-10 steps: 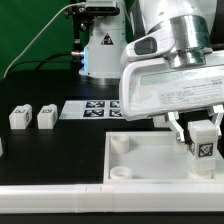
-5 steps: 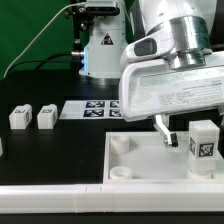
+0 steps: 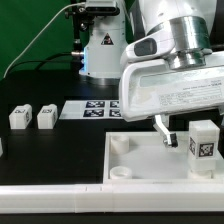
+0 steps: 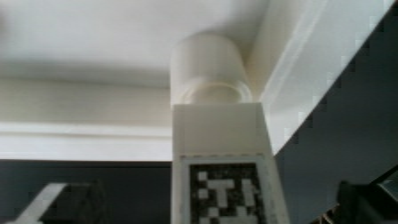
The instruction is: Assemble one leg
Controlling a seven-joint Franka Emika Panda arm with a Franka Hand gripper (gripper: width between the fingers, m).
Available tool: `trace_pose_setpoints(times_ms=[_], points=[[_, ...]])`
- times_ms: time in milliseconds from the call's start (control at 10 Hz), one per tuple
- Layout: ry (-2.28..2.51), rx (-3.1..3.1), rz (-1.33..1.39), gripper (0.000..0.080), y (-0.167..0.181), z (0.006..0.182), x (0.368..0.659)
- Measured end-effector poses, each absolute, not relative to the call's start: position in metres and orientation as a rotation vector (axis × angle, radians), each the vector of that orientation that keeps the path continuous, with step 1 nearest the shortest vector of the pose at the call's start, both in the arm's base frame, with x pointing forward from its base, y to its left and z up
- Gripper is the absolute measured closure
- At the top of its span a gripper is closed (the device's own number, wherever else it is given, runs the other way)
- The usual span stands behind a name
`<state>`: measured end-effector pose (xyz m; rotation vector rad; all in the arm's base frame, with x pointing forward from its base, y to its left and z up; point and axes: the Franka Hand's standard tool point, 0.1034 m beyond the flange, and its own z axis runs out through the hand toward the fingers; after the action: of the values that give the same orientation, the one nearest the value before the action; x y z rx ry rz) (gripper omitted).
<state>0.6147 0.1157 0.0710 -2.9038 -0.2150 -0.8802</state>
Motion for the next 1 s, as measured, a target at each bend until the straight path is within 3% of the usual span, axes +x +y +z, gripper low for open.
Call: trace_pose_setpoints(times_ms=[100, 400, 700, 900, 1000], points=[[-0.214, -2.905, -0.871, 0.0151, 0.116, 0.071, 0.615], [-0.217, -2.931, -0.712, 0.0151, 0.119, 0.101, 0.613], [-0.226, -2.963, -0.260, 0.0151, 0.128, 0.103, 0.612], [-0.245, -2.954, -0.017, 0.0151, 0.127, 0.095, 0.610], [-0.242, -2.951, -0.018, 0.0151, 0.125, 0.094, 0.616]])
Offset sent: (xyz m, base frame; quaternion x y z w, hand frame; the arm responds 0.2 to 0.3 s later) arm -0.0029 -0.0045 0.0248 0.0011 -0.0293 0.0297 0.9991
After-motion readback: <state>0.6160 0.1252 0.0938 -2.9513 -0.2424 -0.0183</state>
